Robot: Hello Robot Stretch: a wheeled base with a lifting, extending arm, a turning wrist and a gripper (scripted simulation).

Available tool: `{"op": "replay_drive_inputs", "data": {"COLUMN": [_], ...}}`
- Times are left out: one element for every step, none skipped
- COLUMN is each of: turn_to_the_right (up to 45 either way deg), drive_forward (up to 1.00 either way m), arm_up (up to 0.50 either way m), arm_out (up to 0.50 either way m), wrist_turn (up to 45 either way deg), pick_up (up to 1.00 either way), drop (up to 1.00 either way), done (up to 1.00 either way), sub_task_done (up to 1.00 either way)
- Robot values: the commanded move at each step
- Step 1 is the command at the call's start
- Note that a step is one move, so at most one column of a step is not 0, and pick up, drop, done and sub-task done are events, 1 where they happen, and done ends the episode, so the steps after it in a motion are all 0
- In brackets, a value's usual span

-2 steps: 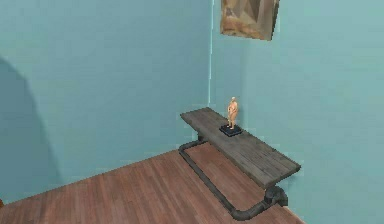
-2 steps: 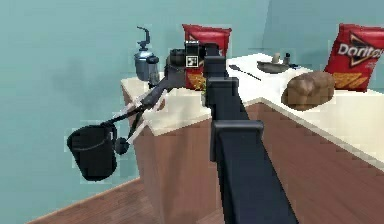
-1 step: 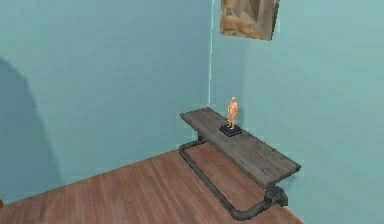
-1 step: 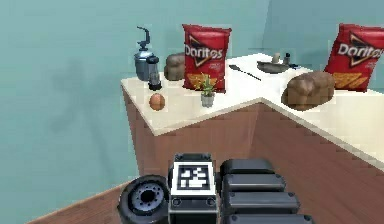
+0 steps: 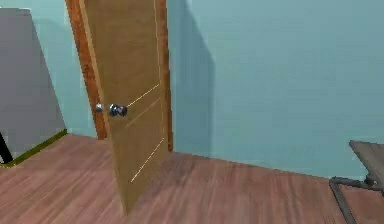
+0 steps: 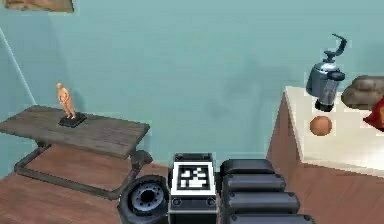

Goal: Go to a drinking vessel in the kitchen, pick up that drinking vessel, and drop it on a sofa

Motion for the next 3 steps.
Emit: {"op": "replay_drive_inputs", "data": {"turn_to_the_right": [-45.0, -24.0, -3.0], "drive_forward": [0.0, 0.0, 0.0], "arm_up": [0.0, 0.0, 0.0], "arm_out": [0.0, 0.0, 0.0], "wrist_turn": [0.0, 0.0, 0.0], "pick_up": [0.0, 0.0, 0.0], "drop": [0.0, 0.0, 0.0], "done": [0.0, 0.0, 0.0], "sub_task_done": [0.0, 0.0, 0.0]}}
